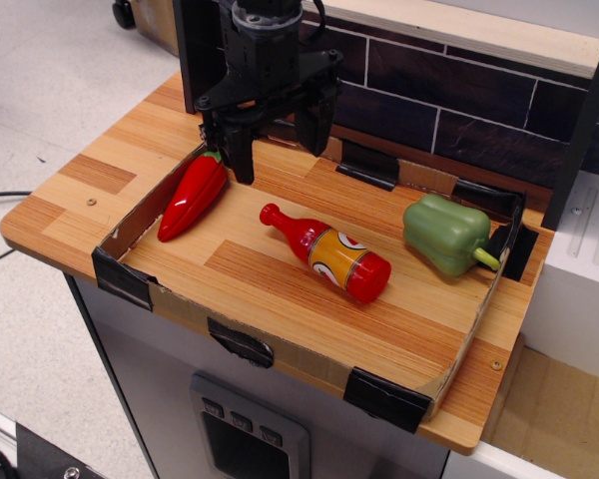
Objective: Topple hot sauce bottle
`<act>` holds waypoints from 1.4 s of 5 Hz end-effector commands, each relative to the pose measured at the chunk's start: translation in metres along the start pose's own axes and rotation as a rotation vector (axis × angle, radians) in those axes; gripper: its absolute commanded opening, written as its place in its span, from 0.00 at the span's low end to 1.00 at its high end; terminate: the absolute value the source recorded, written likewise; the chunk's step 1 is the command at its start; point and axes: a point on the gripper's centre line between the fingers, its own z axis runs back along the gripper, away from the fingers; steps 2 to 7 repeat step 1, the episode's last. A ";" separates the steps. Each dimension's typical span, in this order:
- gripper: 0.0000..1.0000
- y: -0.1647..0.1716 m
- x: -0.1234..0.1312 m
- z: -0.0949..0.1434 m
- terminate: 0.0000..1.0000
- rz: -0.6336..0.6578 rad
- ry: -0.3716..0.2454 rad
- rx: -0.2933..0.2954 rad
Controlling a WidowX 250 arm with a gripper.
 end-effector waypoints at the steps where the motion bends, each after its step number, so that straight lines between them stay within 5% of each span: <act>1: 1.00 -0.005 0.018 0.022 1.00 0.005 -0.041 -0.057; 7: 1.00 -0.005 0.018 0.022 1.00 0.005 -0.041 -0.057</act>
